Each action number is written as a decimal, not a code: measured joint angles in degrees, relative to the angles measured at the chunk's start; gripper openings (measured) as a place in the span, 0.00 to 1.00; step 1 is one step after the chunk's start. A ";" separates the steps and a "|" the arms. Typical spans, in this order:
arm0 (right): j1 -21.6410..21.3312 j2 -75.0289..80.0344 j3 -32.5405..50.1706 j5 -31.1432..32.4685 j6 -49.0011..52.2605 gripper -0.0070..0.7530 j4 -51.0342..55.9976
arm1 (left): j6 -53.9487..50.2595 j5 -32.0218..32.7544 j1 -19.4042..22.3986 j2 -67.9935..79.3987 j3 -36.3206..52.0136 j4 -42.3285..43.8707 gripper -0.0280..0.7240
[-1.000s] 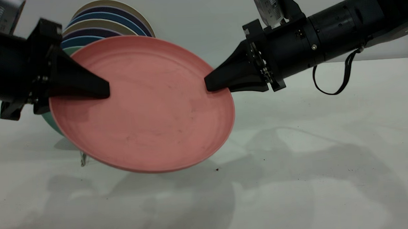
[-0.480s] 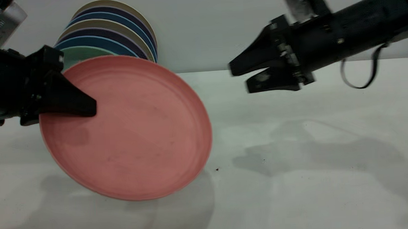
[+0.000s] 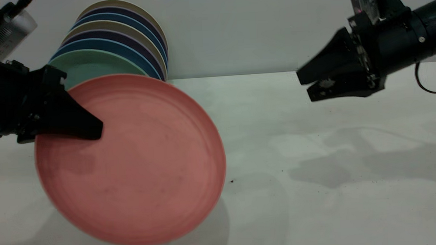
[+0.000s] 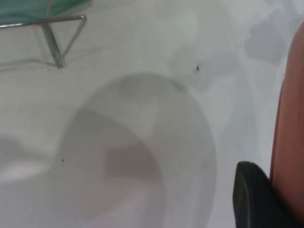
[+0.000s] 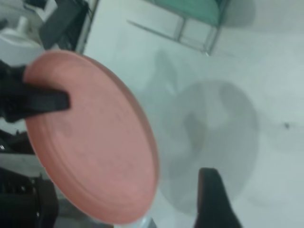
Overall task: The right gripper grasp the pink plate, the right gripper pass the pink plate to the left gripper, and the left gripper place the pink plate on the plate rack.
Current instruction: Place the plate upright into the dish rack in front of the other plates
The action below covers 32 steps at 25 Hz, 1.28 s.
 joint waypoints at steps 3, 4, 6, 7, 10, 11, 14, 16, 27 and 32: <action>-0.02 0.00 0.00 0.07 1.23 0.59 -2.07 | -7.47 1.38 0.00 0.00 -3.02 9.23 0.18; -0.02 0.00 0.00 -0.01 1.69 0.58 -2.81 | -10.35 1.73 0.00 0.00 -4.38 13.57 0.18; -0.02 0.00 0.00 -1.14 3.04 0.57 -4.90 | -14.89 3.23 0.00 -0.06 -7.54 22.89 0.18; -0.02 0.00 0.00 -2.49 3.99 0.57 -6.36 | -16.82 4.01 0.00 -0.24 -8.94 28.23 0.18; -0.02 0.00 0.00 -8.17 8.13 0.57 -11.85 | -19.96 6.63 0.00 -1.31 -13.78 41.26 0.18; -0.02 0.00 0.00 -10.34 9.80 0.57 -13.84 | -20.25 7.29 0.00 -1.72 -15.49 44.82 0.18; -0.02 -0.12 0.00 -15.20 14.63 0.57 -19.73 | -19.53 9.42 0.00 -3.08 -20.08 52.21 0.18; -0.02 -0.93 0.00 -17.74 17.78 0.57 -23.69 | -16.91 10.89 0.00 -3.66 -23.06 55.29 0.18; -0.07 -10.82 0.00 -24.34 32.74 0.57 -41.86 | 27.80 11.40 0.00 -4.08 -29.19 50.65 0.18; -0.11 -11.02 0.00 -23.64 33.37 0.57 -42.66 | 46.16 6.19 0.00 -4.08 -29.19 39.34 0.18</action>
